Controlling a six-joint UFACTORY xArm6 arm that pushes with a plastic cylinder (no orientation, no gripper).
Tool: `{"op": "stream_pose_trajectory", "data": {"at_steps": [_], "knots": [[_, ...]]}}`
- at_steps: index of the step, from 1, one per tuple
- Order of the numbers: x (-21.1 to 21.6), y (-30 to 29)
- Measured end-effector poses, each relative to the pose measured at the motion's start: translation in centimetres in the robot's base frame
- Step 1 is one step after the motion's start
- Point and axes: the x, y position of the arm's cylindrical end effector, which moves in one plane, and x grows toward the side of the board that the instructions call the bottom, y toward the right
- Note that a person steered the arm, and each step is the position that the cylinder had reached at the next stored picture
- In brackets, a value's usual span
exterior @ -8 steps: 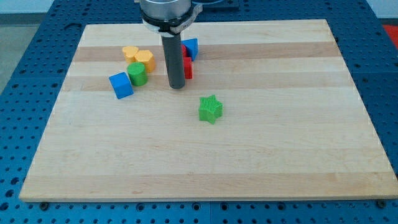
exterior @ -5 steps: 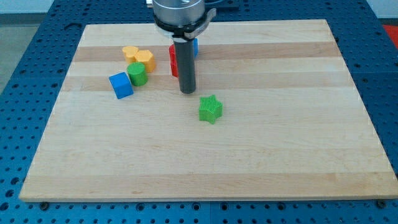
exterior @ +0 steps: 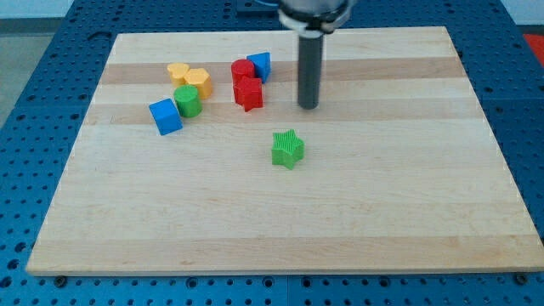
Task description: Nudge the blue triangle and the red circle a bit left
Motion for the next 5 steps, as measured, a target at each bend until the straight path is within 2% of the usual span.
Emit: {"op": "stream_pose_trajectory", "data": {"at_steps": [1,2,3,5], "knots": [[-3.6,2.3],[-7.2,1.2],[-9.4,-3.1],[-9.1,-11.3]]}}
